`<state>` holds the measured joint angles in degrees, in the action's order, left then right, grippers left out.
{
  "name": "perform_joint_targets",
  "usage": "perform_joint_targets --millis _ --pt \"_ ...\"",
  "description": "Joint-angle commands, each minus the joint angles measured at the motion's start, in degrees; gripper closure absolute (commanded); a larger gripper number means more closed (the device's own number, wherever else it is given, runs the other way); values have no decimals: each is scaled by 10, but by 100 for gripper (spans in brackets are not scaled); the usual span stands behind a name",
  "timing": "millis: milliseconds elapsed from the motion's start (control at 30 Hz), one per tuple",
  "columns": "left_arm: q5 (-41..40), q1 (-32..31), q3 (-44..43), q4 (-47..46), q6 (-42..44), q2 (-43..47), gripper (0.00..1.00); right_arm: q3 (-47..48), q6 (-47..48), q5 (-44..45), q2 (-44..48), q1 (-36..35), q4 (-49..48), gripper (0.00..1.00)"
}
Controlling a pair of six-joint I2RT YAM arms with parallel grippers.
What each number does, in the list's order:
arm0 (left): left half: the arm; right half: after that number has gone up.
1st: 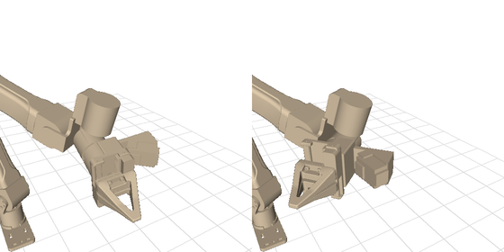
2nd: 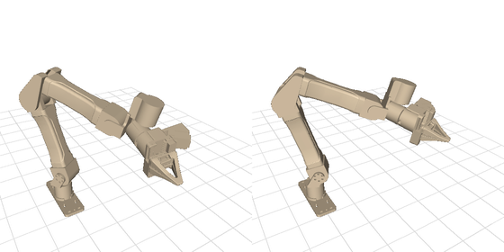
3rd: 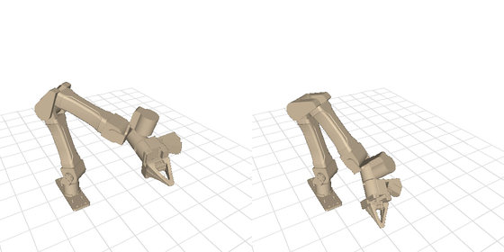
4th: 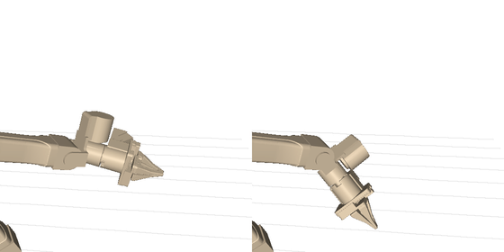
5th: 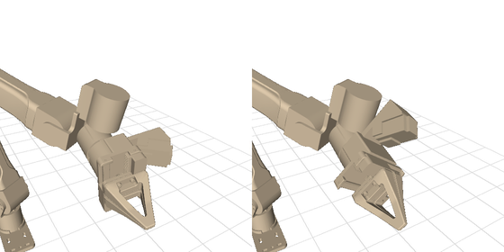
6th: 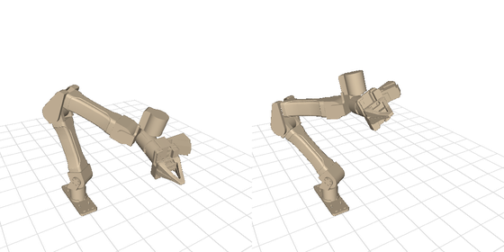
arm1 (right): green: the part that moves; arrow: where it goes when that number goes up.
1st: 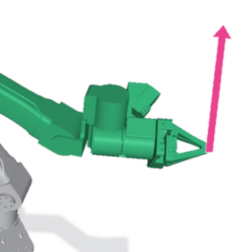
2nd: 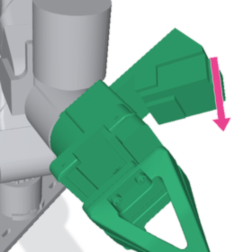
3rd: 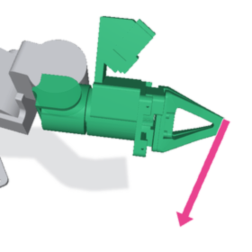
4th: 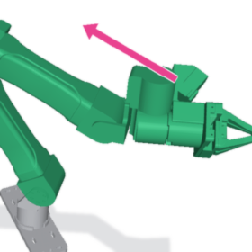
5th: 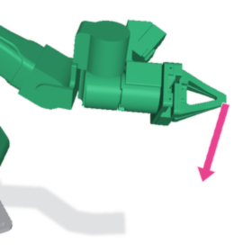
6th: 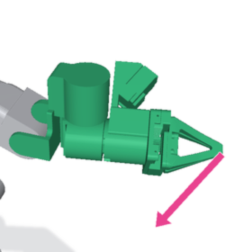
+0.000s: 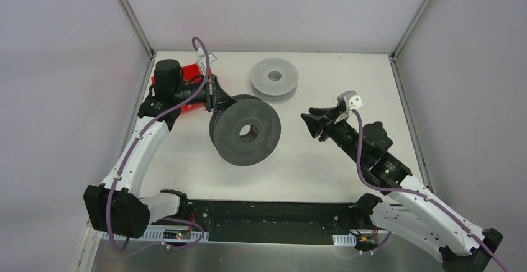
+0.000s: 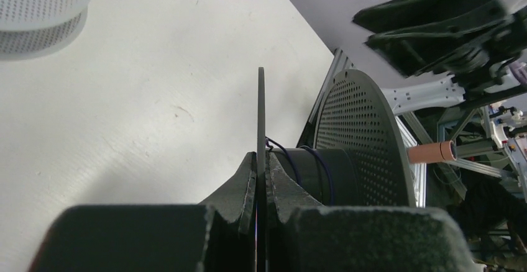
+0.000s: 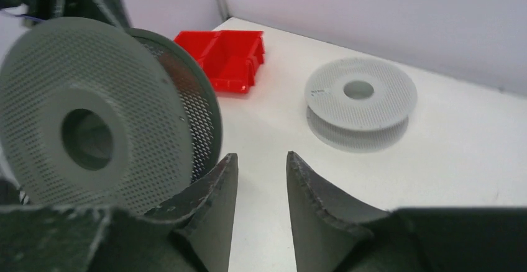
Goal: Wrap the cables
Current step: Wrap the cable around the cable reel.
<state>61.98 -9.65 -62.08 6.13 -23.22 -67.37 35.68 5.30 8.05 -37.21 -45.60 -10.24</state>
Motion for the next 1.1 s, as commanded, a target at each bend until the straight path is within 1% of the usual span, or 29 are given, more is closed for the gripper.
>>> perform_joint_targets --millis 0,33,100,200,267,333,433,533,667,867,933,1067 --pt "18 -4 -30 93 77 13 100 134 134 -164 -61 -1 81 62" --pt "9 -8 -29 98 80 14 100 160 154 -183 -83 -1 105 62" --pt "-14 -15 -27 115 91 18 100 208 161 -195 -120 -1 124 62" --pt "-37 -22 -22 130 95 18 100 246 132 -224 -163 -4 98 63" --pt "-49 -27 -19 131 90 17 100 274 114 -223 -196 -26 77 65" --pt "-58 -32 -19 131 85 14 100 292 138 -202 -234 -67 69 65" --pt "-72 -37 -21 132 76 10 100 303 208 -140 -281 -129 40 64" --pt "-81 -40 -23 134 72 9 100 322 236 -124 -329 -167 19 64" --pt "-98 -41 -23 139 68 11 100 361 254 -113 -393 -203 -7 63" --pt "-117 -42 -23 140 54 13 100 394 298 -40 -474 -239 -55 62" --pt "-122 -44 -22 140 53 14 100 398 312 -23 -489 -247 -73 61" --pt "-125 -43 -23 140 52 15 100 408 329 -11 -508 -258 -79 61"
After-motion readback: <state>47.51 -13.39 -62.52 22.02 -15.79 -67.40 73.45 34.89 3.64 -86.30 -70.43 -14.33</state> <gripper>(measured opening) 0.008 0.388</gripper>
